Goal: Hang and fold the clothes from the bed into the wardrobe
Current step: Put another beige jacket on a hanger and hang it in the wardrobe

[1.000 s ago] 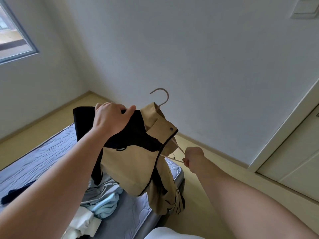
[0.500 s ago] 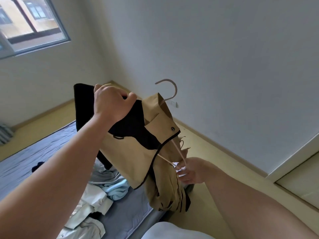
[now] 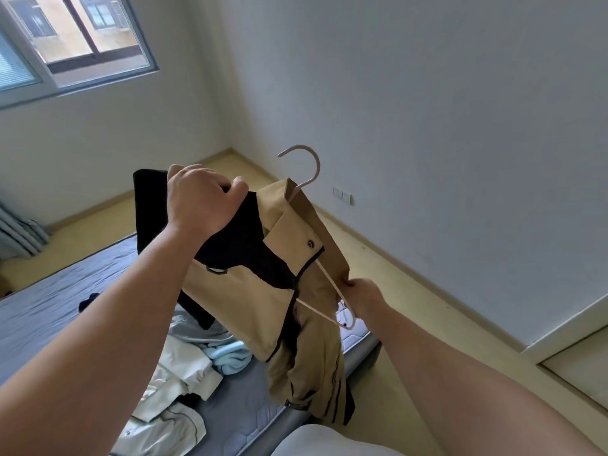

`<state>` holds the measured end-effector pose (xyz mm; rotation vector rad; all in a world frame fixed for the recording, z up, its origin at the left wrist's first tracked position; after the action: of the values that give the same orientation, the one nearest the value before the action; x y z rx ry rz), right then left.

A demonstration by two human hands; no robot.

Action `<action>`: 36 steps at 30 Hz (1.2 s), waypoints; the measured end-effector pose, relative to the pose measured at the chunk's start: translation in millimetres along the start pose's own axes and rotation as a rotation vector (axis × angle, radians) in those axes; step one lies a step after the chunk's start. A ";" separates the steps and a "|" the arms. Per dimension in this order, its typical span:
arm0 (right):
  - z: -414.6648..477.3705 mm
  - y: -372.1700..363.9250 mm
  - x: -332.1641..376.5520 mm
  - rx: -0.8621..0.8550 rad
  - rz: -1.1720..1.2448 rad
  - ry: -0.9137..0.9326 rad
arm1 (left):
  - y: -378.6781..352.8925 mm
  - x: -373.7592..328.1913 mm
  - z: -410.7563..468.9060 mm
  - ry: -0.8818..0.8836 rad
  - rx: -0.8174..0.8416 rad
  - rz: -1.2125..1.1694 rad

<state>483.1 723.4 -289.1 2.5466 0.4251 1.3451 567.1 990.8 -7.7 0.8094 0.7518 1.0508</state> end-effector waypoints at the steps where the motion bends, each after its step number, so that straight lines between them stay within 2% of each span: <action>1: 0.5 16.6 8.3 -0.103 -0.063 0.058 | -2.3 5.8 0.9 0.015 0.020 0.036; 7: -16.5 97.2 78.0 -0.508 0.016 0.314 | -28.3 23.9 -1.0 0.093 0.189 0.332; 9: -33.2 115.6 105.7 -0.579 0.023 0.444 | -35.5 26.8 -1.1 0.144 0.238 0.413; 12: -55.5 129.8 137.2 -0.619 -0.020 0.611 | -32.5 34.8 1.0 0.254 0.218 0.427; 17: -67.8 130.2 160.0 -0.594 -0.047 0.667 | -30.1 44.7 3.1 0.396 0.144 0.239; 22: -70.9 132.5 166.0 -0.577 -0.095 0.650 | -43.5 50.6 4.6 0.430 0.101 -0.068; 25: -79.5 132.5 171.7 -0.592 -0.119 0.685 | -50.6 39.9 2.2 0.430 0.090 0.011; 27: -86.1 130.6 179.0 -0.591 -0.144 0.714 | -60.8 31.7 2.5 0.436 0.147 0.082; 32: -116.8 123.0 202.9 -0.616 -0.175 0.822 | -90.5 22.7 6.2 0.494 0.305 0.008; 34: -127.5 110.7 208.7 -0.528 -0.237 0.860 | -99.4 19.2 8.4 0.506 0.344 -0.073; 36: -124.4 88.0 206.6 -0.261 -0.349 0.823 | -105.5 16.5 11.2 0.523 0.375 -0.198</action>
<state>503.4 723.6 -33.2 1.5271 0.7245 2.0719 628.1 974.6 -94.6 0.7591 1.4771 0.9616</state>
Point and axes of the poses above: each hand's wrist, its own z-axis towards the middle knuckle, its own y-axis out of the back of the hand, x = y × z, the point moved 10 cm from there along z, towards the middle knuckle, and after that the axes turned 11 degrees about x, right-handed, at the moved point
